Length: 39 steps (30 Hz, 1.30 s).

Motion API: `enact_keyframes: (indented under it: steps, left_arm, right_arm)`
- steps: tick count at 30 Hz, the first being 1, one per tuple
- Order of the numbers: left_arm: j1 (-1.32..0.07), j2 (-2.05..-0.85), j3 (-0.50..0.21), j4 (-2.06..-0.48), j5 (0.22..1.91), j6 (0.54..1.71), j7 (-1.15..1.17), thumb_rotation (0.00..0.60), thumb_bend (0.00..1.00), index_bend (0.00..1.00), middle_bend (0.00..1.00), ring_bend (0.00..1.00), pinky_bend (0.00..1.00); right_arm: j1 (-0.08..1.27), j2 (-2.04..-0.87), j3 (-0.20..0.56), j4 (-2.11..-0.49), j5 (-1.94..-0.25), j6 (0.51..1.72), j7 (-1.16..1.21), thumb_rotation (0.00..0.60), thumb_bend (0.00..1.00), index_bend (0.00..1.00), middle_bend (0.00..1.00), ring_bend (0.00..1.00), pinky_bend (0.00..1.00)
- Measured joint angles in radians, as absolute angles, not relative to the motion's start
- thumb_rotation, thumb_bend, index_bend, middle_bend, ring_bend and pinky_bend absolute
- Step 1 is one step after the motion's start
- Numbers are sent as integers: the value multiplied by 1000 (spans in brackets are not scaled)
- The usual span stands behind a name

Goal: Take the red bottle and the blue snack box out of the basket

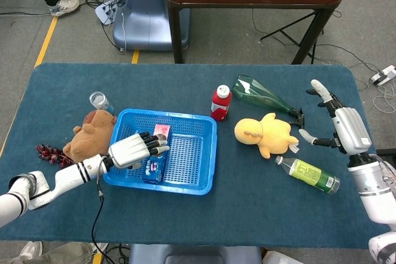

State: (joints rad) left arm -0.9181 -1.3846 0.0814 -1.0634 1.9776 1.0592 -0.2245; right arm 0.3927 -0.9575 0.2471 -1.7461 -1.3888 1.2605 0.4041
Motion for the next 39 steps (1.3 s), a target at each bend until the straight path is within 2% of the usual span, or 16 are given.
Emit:
enact_keyframes:
  steps: [4,15,22,25,31,36,39]
  left_arm:
    - [-934,-1396,93,-1059,1977,1050,-205,600,242,142,149,195,272]
    - [-975,-1410,112,-1063,1960,1010,-140,600,242,274,106,188,271]
    - [-990,-1413,118,-1086,1940,986,-110,600,242,297,103,186,271]
    - [-993,-1423,122,-1090,1931,974,-88,600,242,344,111,186,271]
    - [-989,-1453,123,-1081,1913,985,-78,600,242,483,258,243,265]
    - [-982,-1471,119,-1070,1903,1020,-82,600,243,622,455,376,257]
    - [-980,-1475,119,-1067,1897,1032,-96,600,243,650,547,435,257]
  right_arm:
    - [391,-958,248,-1742,-1386,1261,410,600,193,2,187,130,275]
    - [388,-964,253,-1729,-1378,1262,420,600,192,5,188,130,275]
    - [384,-969,256,-1719,-1374,1266,432,600,192,5,188,130,275]
    - [382,-968,256,-1717,-1375,1267,439,600,192,5,188,129,275]
    - [377,-966,257,-1713,-1372,1269,454,600,193,5,188,130,275]
    - [376,-965,262,-1709,-1369,1269,462,600,192,5,188,129,275]
    - [375,-966,264,-1708,-1370,1272,467,600,192,5,188,130,275]
